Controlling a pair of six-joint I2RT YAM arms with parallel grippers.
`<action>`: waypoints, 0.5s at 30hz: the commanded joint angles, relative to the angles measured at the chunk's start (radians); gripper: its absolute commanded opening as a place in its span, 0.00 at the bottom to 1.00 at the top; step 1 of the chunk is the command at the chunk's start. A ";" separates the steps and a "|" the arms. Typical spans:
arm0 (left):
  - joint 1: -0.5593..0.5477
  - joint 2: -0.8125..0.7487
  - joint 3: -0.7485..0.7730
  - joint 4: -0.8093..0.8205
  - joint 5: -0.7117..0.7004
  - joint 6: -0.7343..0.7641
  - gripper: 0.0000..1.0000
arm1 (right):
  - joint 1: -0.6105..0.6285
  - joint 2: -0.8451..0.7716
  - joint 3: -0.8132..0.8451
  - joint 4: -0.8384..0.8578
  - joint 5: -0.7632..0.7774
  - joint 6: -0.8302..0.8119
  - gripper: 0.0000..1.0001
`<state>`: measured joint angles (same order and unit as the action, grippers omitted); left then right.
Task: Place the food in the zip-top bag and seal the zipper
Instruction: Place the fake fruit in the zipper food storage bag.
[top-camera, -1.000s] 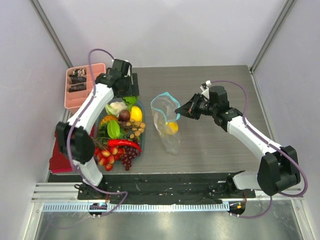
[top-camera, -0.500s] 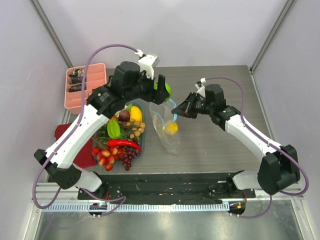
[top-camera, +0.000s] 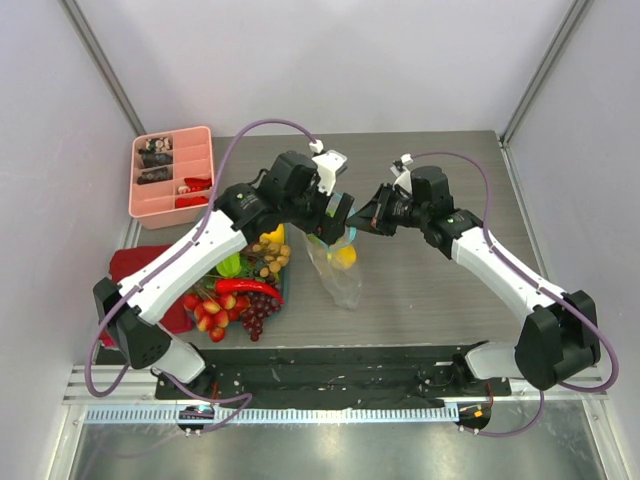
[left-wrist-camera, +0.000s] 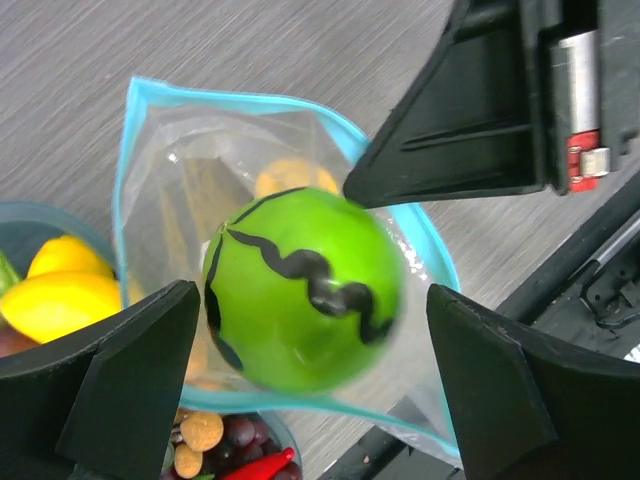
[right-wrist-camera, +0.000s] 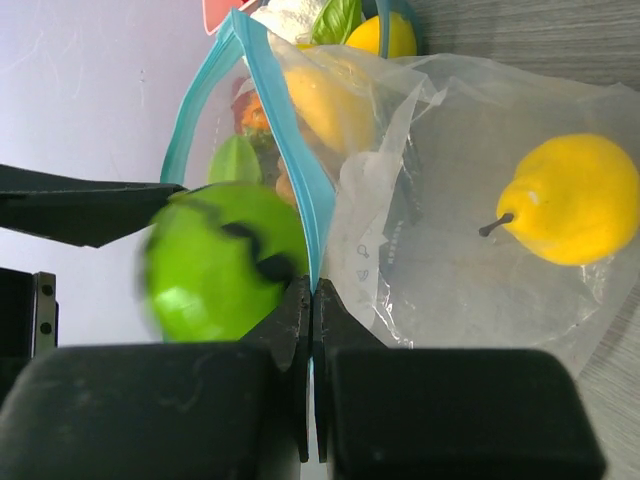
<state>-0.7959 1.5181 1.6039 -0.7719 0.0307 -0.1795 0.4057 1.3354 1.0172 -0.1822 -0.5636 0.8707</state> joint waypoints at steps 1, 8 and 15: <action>0.014 -0.047 0.036 -0.027 -0.049 0.054 1.00 | 0.004 -0.044 0.066 0.000 0.002 -0.062 0.01; 0.228 -0.145 0.076 -0.110 0.245 0.175 1.00 | 0.002 -0.051 0.086 -0.036 0.007 -0.121 0.01; 0.492 -0.266 -0.014 -0.250 0.351 0.218 0.97 | 0.004 -0.056 0.077 -0.037 0.011 -0.136 0.01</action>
<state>-0.3740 1.3304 1.6257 -0.9154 0.2928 -0.0170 0.4057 1.3170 1.0584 -0.2298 -0.5621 0.7673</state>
